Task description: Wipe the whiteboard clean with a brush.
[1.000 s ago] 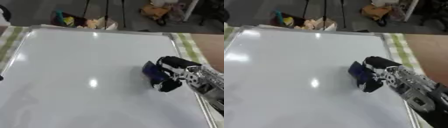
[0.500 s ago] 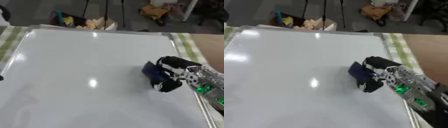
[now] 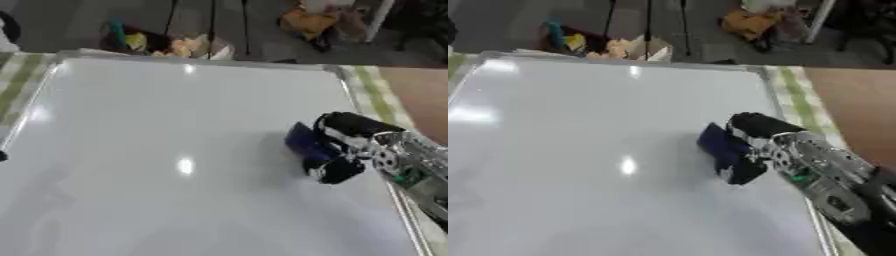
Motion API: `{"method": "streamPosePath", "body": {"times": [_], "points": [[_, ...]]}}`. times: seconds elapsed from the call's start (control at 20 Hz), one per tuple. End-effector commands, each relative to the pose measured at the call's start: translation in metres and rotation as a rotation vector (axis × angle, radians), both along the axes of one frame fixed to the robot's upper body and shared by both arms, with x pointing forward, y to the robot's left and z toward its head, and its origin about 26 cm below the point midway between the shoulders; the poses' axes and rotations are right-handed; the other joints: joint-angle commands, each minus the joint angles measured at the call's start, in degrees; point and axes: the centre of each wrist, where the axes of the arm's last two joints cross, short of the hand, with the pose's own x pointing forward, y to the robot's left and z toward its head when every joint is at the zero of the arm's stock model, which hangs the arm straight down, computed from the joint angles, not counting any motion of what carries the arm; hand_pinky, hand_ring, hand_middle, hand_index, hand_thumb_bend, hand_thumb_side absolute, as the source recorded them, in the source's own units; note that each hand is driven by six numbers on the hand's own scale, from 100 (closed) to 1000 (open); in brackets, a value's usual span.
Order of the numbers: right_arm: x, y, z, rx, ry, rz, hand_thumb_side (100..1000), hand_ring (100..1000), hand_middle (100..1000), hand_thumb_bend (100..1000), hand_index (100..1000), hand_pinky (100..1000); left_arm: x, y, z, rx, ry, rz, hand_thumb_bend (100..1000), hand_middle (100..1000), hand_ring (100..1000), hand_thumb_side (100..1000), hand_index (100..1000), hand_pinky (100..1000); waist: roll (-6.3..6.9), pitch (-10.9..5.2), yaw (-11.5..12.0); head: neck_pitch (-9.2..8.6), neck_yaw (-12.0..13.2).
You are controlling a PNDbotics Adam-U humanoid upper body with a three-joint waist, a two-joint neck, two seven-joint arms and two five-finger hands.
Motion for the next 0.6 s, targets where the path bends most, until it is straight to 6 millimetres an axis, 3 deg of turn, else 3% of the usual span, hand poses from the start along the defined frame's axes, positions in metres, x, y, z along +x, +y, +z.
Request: {"method": "streamPosePath", "body": {"times": [0.05, 0.15, 0.6], "points": [[-0.0029, -0.0028, 0.0088, -0.013, -0.014, -0.022, 186, 685, 463, 100, 301, 440, -0.0031, -0.0007, 0.0066, 0.009, -0.027, -0.012, 100, 824, 922, 960, 593, 430, 0.17, -1.36, -0.1, -0.16, 0.1], [-0.0041, -0.0045, 0.0097, -0.013, -0.014, -0.026, 179, 689, 461, 100, 382, 446, -0.0031, -0.0004, 0.0065, 0.011, -0.027, -0.012, 100, 824, 922, 959, 593, 429, 0.19, -1.44, -0.2, 0.19, 0.3], [-0.0044, -0.0071, 0.0119, -0.009, -0.014, -0.044, 200, 690, 457, 100, 462, 448, -0.0031, -0.001, 0.0069, 0.013, -0.028, -0.015, 100, 824, 922, 958, 592, 428, 0.08, -1.39, 0.0, 0.07, 0.3]]}}
